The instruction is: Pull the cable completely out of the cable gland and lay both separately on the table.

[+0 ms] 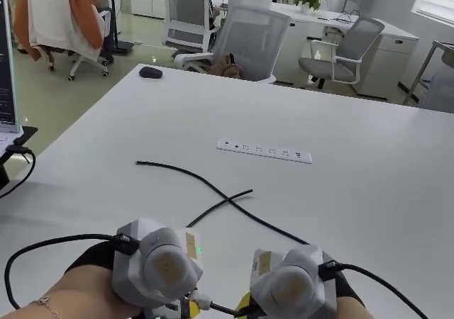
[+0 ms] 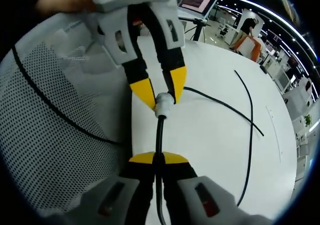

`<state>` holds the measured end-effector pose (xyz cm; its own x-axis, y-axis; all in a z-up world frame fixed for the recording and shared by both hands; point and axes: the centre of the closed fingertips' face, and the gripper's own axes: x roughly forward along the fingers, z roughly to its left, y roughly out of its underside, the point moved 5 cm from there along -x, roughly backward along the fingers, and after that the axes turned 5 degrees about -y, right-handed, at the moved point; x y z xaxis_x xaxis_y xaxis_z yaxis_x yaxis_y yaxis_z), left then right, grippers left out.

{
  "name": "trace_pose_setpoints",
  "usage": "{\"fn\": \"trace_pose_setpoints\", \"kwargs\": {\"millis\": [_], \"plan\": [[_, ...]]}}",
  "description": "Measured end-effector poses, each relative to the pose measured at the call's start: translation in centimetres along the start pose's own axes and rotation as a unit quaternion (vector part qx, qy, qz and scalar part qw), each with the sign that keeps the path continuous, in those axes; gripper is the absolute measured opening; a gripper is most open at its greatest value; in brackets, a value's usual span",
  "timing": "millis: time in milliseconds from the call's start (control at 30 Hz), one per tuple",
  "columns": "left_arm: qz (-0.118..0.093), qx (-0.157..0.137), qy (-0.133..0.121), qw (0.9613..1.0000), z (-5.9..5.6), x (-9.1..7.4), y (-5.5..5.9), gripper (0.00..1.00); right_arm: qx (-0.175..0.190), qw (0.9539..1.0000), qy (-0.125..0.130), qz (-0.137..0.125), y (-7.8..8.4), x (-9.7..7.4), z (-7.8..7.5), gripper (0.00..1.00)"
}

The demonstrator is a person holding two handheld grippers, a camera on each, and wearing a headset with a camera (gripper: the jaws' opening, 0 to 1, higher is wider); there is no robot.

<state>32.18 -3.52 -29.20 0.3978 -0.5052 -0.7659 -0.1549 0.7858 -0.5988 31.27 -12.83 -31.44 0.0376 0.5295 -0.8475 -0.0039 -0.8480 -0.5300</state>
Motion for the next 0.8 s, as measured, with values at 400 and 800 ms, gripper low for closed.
{"fn": "trace_pose_setpoints", "kwargs": {"millis": [400, 800], "plan": [[0.008, 0.005, -0.009, 0.9999, 0.2, 0.0, 0.2, 0.17, 0.013, 0.9979, 0.028, 0.057, 2.0, -0.2, -0.8, 0.02], [0.015, 0.000, -0.012, 0.9998, 0.4, 0.0, 0.5, 0.17, 0.060, 0.9854, 0.071, 0.143, 5.7, -1.1, -2.5, 0.03]]}}
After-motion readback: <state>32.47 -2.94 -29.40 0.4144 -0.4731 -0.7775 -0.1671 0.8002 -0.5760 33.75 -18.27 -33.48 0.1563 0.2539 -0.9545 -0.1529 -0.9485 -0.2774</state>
